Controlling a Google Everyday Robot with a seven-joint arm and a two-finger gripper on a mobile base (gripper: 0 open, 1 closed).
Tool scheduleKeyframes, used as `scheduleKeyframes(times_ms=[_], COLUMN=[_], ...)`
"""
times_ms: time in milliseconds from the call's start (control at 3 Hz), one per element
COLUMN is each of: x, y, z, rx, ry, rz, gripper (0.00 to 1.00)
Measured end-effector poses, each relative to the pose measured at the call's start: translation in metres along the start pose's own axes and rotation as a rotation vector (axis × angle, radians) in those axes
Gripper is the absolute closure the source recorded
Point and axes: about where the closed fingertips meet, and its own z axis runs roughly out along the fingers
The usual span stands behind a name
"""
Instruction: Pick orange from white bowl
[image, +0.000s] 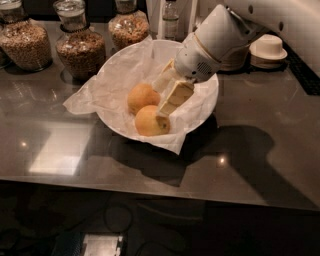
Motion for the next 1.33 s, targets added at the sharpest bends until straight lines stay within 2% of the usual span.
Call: scheduleKeyframes(times_ms=[333, 667, 1333], x=[-0.006, -0.021, -0.019], y=[0.010, 0.019, 0.023], z=[0.002, 0.001, 0.007], rx=[-0.006, -0.022, -0.039], ry=[-0.003, 0.003, -0.008], rz=[-0.010, -0.047, -0.029], gripper=[0.35, 0.35, 0.36])
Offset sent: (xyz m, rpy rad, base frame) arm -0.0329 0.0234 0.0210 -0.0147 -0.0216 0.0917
